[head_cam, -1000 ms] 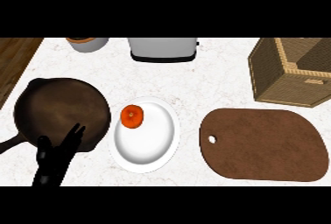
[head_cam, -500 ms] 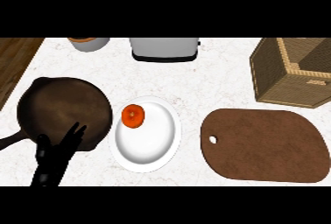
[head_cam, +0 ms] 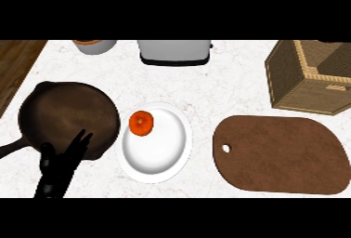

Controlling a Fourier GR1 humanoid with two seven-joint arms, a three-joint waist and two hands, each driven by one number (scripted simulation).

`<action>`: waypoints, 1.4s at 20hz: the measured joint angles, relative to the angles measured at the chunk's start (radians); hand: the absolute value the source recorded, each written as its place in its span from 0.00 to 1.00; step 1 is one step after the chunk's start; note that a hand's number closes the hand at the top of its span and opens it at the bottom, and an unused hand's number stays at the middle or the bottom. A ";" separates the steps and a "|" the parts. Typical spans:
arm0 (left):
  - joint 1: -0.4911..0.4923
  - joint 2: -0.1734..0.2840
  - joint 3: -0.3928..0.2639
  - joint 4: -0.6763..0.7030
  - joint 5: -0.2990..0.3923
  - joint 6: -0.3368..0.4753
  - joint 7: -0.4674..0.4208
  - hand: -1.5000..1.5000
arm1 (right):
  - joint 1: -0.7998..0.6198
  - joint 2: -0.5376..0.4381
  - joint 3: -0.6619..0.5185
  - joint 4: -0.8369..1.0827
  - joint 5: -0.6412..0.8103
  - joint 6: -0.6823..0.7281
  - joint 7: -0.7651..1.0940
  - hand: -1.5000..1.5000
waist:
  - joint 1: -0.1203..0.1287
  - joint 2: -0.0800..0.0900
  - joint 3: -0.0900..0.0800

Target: Pick the tomato from the cutting board and place it in the basket

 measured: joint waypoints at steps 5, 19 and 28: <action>0.005 -0.003 0.000 -0.007 -0.002 -0.005 -0.003 0.50 | -0.004 -0.037 -0.010 0.122 -0.002 -0.045 -0.077 1.00 | 0.001 0.002 -0.002; -0.007 -0.002 0.017 0.007 0.004 -0.013 0.007 0.50 | 0.032 -0.200 0.024 0.333 0.077 -0.083 -0.249 0.00 | -0.003 -0.001 -0.001; 0.013 -0.016 0.014 -0.004 -0.017 0.003 -0.014 0.50 | 0.040 -0.284 -0.090 0.354 -0.046 -0.078 -0.289 0.00 | -0.010 -0.005 -0.001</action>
